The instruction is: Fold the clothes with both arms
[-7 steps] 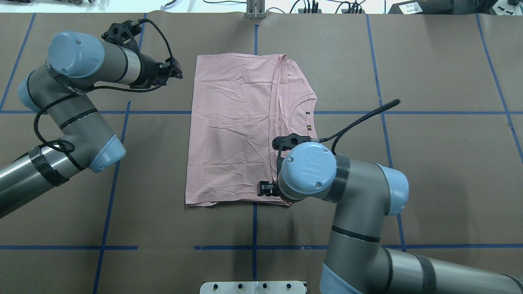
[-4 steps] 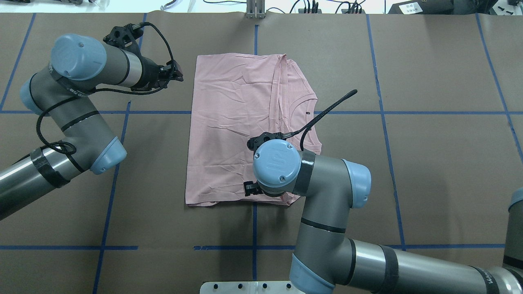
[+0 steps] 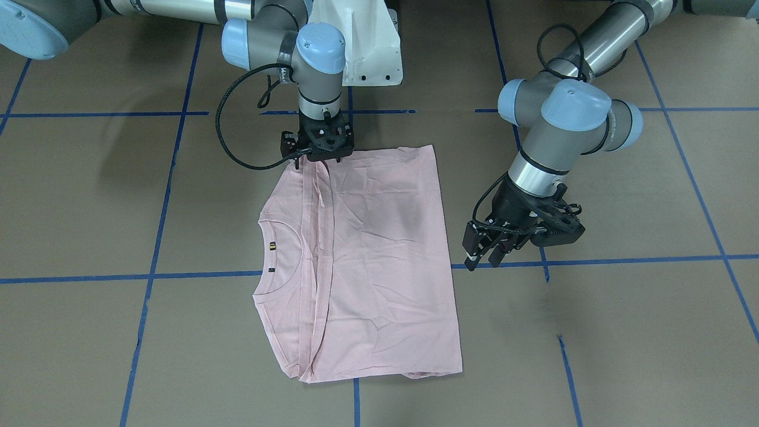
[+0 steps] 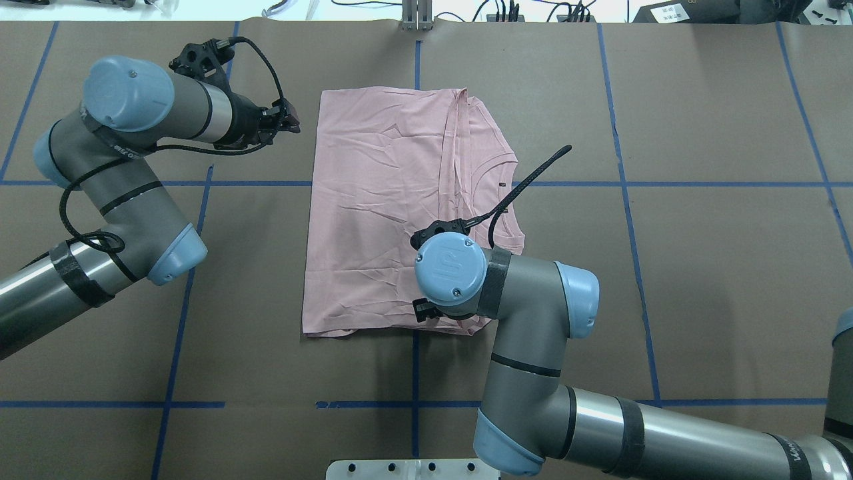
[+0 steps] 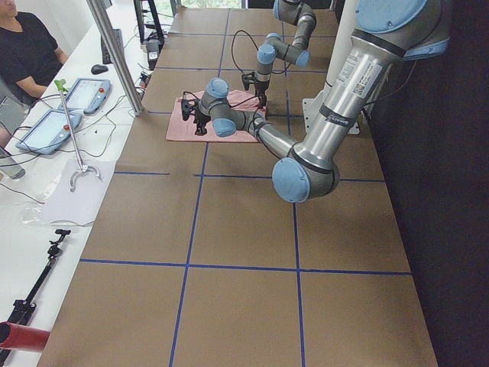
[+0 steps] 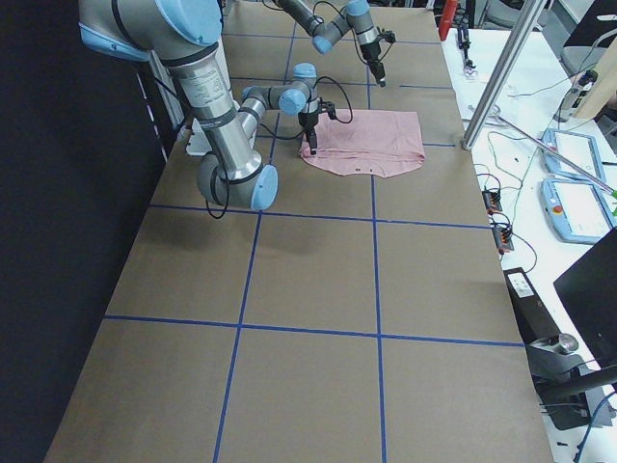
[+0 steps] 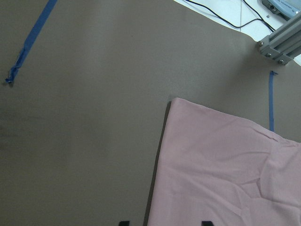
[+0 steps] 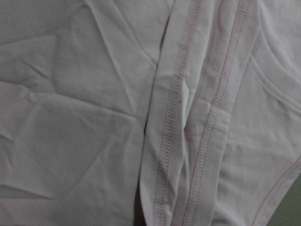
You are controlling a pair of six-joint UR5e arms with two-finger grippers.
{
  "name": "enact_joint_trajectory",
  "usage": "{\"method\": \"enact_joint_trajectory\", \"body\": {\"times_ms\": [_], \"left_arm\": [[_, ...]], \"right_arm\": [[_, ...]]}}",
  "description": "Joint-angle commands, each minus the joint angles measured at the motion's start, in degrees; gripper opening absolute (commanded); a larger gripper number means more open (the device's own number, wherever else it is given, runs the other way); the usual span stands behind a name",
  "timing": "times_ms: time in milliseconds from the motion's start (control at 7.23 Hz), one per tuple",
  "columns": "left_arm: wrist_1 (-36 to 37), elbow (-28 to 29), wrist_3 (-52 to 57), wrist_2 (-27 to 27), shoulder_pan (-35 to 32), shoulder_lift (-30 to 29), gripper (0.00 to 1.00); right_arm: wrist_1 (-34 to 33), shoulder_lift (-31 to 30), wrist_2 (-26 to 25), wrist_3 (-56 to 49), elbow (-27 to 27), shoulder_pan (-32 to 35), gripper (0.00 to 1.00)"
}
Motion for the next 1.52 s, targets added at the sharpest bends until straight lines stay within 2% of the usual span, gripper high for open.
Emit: {"method": "enact_joint_trajectory", "body": {"times_ms": [0, 415, 553, 691, 1106, 1383], "left_arm": [[0.1, -0.2, 0.0, -0.1, 0.0, 0.0, 0.6], [0.1, -0.5, -0.7, -0.1, 0.0, 0.0, 0.6], [0.1, -0.6, -0.7, -0.1, 0.0, 0.0, 0.6], [0.1, -0.6, -0.7, -0.1, 0.0, 0.0, 0.6], [0.1, -0.7, -0.7, -0.1, -0.1, 0.1, 0.6], [0.0, -0.7, -0.7, -0.1, -0.1, 0.4, 0.6]], "right_arm": [[-0.5, -3.3, -0.1, -1.3, 2.3, 1.0, 1.0], [-0.4, -14.5, -0.4, -2.8, 12.8, 2.0, 1.0], [-0.5, -15.6, -0.4, -2.7, 14.3, 1.0, 1.0], [-0.4, -14.2, -0.6, -2.1, 13.7, 0.5, 1.0], [0.3, -1.4, -1.8, -1.8, 0.9, 2.8, 1.0], [1.1, 1.4, -1.8, -0.9, -3.0, 2.9, 1.0]]}}
